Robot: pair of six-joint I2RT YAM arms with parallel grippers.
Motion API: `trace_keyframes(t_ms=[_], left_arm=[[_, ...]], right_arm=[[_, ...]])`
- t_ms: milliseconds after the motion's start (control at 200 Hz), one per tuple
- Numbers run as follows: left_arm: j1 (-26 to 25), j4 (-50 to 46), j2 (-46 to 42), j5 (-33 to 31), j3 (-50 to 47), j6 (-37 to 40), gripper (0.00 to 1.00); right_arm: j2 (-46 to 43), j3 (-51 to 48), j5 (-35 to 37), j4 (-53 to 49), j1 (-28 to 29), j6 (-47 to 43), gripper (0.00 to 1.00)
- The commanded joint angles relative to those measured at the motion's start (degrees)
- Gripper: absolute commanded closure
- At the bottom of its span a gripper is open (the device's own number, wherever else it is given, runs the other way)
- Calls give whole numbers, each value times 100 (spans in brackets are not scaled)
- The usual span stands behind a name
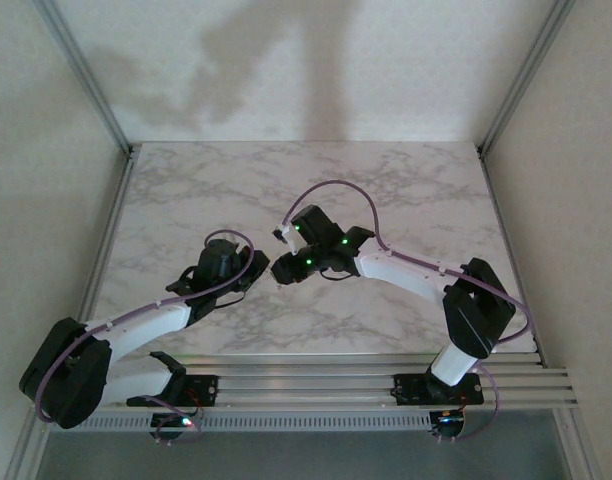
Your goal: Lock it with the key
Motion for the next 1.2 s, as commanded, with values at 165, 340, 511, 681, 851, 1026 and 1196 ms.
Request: trace_keyframes(t_ms=[165,340,511,681,851,1026,1196], left_arm=[[-51,57,35,-28,84,37,100],[-52,119,18,29,57,3,100],[-68,136,-32,45,48,-17,100],[-79,153,-70,48,16,-41,100],[-85,200,-96,53,-13,-77,100],[-102,228,-126,66,-38,-103,100],[-107,211,-174,56,-56,-103,100]], right_arm=[[13,-97,-202,209,22,29,61],[160,-52,-136,226,106,13,61],[280,-8,-19,205,123,13,61],[323,-26,18,262,147,45,61],[396,-17,-2,297,173,74,62],[409,-39,-52,353,175,108,65],[380,-39,-26,324,175,94,71]])
